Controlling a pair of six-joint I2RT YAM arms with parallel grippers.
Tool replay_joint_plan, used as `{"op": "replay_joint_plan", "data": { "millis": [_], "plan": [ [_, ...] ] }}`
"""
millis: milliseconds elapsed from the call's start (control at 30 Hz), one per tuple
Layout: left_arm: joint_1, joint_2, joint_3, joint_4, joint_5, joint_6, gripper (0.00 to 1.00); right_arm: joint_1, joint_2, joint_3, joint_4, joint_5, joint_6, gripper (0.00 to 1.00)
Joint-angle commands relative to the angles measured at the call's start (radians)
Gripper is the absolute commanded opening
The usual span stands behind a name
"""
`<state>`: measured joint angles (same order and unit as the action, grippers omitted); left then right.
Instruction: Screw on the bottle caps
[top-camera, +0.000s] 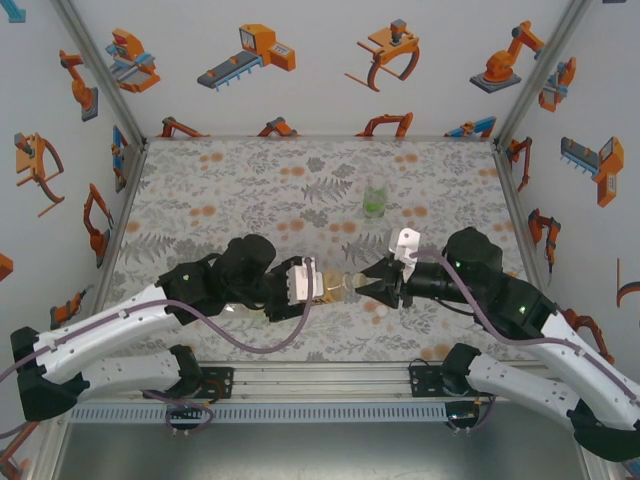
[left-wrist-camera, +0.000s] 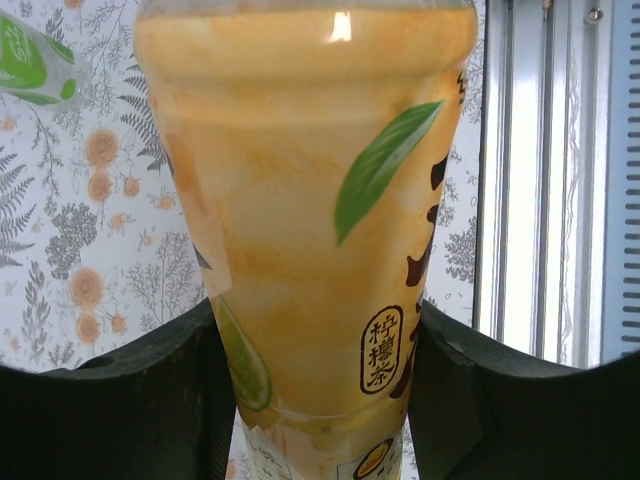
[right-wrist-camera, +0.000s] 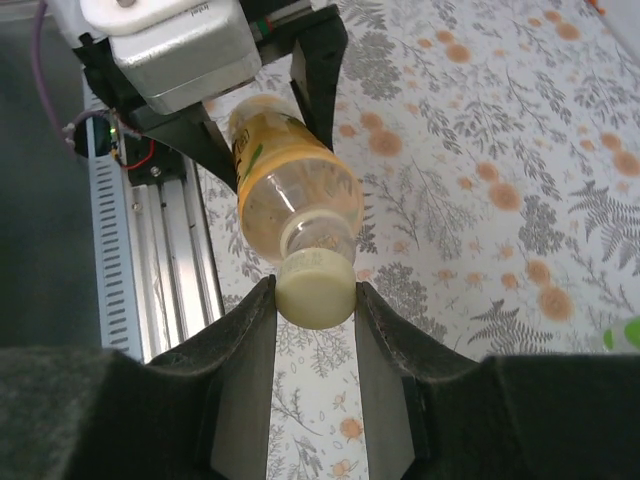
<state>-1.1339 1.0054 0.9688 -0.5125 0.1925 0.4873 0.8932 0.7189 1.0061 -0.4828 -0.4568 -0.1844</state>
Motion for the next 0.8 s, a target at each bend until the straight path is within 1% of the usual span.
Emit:
{"op": "replay_joint_plan", "data": {
  "millis": [0,133,267,400,600,767],
  "plan": [
    [-0.015,-0.013,0.011,-0.003,-0.009,0.061,0.00,0.006,0.003,0.017,0.010,-0.099,-0.091,0.00],
    [-0.026,-0.015,0.008,-0.003,-0.005,0.073,0.00,0.006,0.010,0.016,-0.001,-0.102,-0.110,0.00],
    [-0.036,-0.026,-0.006,0.006,-0.008,0.087,0.00,0.006,0.035,0.030,-0.018,-0.154,-0.112,0.00],
    [-0.036,-0.058,-0.030,0.042,-0.008,0.095,0.00,0.006,0.050,0.048,-0.045,-0.174,-0.112,0.00],
    [-0.036,-0.106,-0.060,0.077,-0.015,0.092,0.00,0.006,0.044,0.053,-0.048,-0.170,-0.110,0.00],
    [-0.035,-0.114,-0.062,0.081,0.004,0.081,0.00,0.006,0.061,0.064,-0.039,-0.183,-0.099,0.00]
  ]
}}
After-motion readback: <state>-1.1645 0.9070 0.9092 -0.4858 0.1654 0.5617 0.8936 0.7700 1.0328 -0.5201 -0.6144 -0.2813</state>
